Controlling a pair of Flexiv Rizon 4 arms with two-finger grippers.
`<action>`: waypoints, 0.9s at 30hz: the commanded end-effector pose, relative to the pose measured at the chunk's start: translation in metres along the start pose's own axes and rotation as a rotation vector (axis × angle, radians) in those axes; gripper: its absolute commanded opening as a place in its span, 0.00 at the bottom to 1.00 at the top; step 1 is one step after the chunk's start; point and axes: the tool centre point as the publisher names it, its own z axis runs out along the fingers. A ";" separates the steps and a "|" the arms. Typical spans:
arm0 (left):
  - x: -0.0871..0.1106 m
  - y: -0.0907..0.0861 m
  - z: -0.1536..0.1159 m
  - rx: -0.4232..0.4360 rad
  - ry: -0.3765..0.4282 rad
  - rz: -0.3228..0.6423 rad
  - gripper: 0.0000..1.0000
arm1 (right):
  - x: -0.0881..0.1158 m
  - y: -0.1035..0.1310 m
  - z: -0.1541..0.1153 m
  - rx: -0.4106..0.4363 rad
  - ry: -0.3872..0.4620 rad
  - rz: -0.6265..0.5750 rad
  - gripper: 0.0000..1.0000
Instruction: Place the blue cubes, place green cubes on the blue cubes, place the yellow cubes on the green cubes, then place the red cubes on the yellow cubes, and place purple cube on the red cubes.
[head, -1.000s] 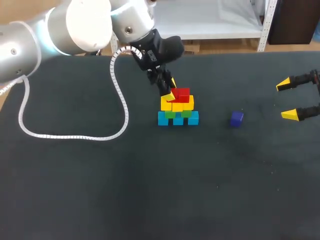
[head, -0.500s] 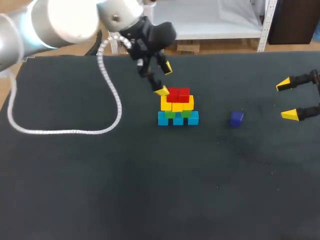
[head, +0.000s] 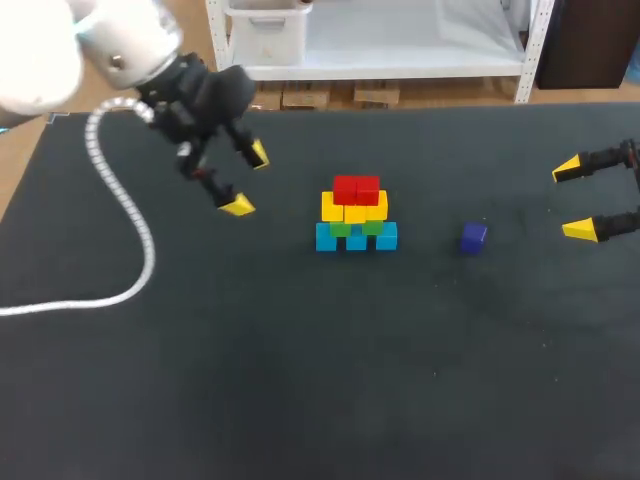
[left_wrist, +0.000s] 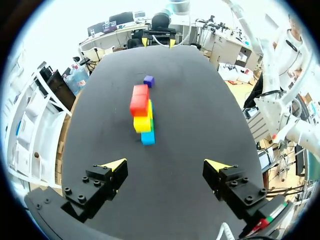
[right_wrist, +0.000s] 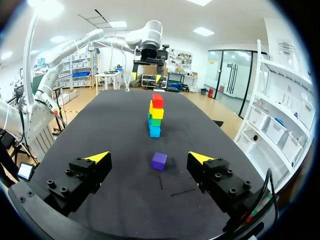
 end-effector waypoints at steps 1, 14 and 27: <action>0.025 -0.019 -0.012 -0.104 -0.064 -0.014 1.00 | 0.000 0.000 0.001 0.001 -0.001 -0.001 1.00; 0.039 -0.018 -0.025 -0.166 -0.110 0.034 1.00 | 0.000 0.000 0.001 0.001 -0.001 -0.001 1.00; 0.039 -0.018 -0.025 -0.166 -0.110 0.034 1.00 | 0.000 0.001 0.008 0.049 0.084 0.010 1.00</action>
